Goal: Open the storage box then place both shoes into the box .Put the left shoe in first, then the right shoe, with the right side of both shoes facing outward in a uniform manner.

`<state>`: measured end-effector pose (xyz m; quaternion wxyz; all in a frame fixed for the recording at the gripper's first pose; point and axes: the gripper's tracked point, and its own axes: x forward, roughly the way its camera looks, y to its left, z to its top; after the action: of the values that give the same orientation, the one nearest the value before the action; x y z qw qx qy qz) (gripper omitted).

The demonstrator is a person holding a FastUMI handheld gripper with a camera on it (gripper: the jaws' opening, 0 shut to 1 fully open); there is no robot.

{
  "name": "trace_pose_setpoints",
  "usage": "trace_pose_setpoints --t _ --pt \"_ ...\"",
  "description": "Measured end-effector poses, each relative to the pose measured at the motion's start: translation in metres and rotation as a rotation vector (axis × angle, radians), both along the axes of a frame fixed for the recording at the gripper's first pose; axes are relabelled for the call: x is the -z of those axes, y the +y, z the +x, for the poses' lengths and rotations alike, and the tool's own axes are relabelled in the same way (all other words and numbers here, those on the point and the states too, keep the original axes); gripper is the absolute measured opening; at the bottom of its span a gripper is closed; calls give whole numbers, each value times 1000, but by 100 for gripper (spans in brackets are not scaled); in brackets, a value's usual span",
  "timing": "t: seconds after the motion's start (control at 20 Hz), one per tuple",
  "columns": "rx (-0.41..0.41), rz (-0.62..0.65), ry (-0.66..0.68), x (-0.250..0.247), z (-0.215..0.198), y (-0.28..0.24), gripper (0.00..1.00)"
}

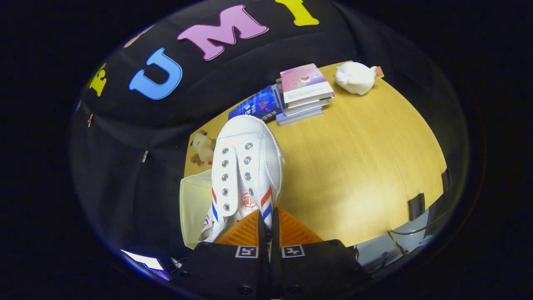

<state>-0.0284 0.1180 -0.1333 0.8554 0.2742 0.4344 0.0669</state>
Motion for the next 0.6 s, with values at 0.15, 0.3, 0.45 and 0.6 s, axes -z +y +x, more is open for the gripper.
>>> trace_pose_setpoints --t 0.15,0.3,0.45,0.6 --pt "-66 53 -20 -10 6 49 5" --pt "-127 69 -2 -4 4 91 5" --pt "-174 91 23 3 -3 126 5" --pt "-196 85 67 17 -7 154 5"
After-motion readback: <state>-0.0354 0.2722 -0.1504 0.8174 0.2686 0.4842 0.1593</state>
